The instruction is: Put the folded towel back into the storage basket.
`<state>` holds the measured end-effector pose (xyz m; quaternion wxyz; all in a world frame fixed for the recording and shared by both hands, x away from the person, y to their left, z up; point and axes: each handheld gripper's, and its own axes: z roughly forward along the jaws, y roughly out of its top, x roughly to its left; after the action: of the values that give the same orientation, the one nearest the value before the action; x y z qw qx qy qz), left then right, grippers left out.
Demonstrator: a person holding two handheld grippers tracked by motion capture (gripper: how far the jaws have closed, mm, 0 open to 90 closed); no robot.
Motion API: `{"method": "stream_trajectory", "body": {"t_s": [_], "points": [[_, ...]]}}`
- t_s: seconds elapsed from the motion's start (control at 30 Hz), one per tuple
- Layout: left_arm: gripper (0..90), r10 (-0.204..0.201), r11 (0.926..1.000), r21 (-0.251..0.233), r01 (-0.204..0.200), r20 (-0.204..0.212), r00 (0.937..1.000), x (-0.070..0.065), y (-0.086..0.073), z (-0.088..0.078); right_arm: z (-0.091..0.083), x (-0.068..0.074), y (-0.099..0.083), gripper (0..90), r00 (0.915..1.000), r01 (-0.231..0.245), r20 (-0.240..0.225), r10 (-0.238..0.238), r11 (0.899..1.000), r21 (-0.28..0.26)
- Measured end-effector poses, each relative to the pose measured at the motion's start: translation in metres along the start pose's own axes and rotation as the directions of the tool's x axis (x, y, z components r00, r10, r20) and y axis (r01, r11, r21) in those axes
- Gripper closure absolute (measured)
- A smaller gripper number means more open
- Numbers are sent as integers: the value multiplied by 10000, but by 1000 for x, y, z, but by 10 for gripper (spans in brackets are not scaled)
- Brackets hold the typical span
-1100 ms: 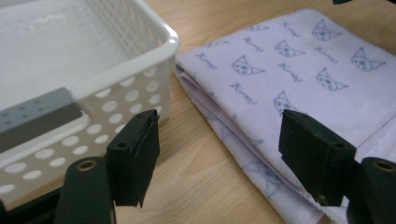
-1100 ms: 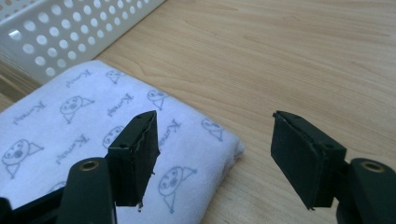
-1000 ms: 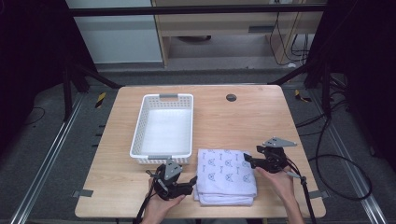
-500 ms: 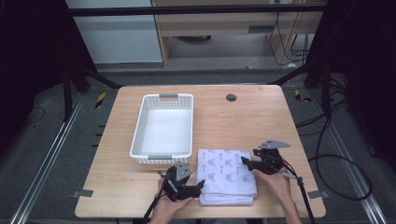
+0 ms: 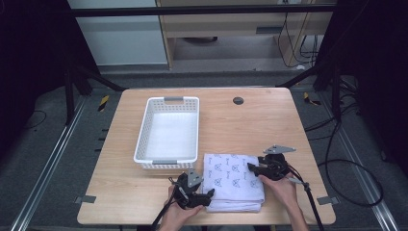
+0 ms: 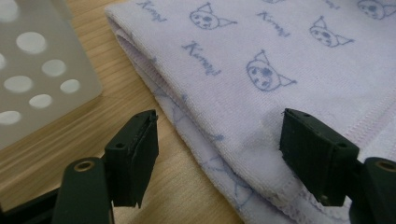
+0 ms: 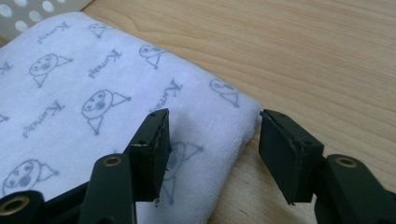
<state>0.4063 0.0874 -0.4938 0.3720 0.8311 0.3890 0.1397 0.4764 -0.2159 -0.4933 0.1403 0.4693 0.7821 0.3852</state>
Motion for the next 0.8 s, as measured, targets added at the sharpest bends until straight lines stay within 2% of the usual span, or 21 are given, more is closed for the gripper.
{"method": "stream_trajectory", "body": {"t_s": [0.07, 0.17, 0.27, 0.37, 0.53, 0.67, 0.8], "points": [[271, -24, 10000, 19, 24, 26, 10000, 0, 0, 0, 0, 0, 0, 435, 10000, -2, -4, 2, 10000, 32], [270, -265, 9995, 169, 261, 239, 9994, 3, 0, 3, 3, -1, -1, 443, 9999, -117, -69, 118, 9999, 88], [270, -285, 9995, 174, 279, 329, 9991, 4, 0, 4, 4, -2, -2, 444, 9998, -176, -127, 177, 9998, 121], [270, -595, 9980, 251, 583, 508, 9969, 6, -1, 6, 5, -3, -3, 449, 9989, -397, -236, 401, 9991, 173], [280, -578, 9981, 264, 564, 580, 9966, 6, -1, 7, 6, -5, -3, 482, 9961, -750, -455, 762, 9968, 266], [306, -552, 9982, 287, 535, 619, 9966, 5, 0, 7, 6, -5, -4, 507, 9952, -779, -566, 792, 9967, 244], [396, -705, 9969, 412, 671, 851, 9939, 4, 2, 6, 6, -4, -3, 577, 9937, -894, -649, 911, 9956, 289]]}}
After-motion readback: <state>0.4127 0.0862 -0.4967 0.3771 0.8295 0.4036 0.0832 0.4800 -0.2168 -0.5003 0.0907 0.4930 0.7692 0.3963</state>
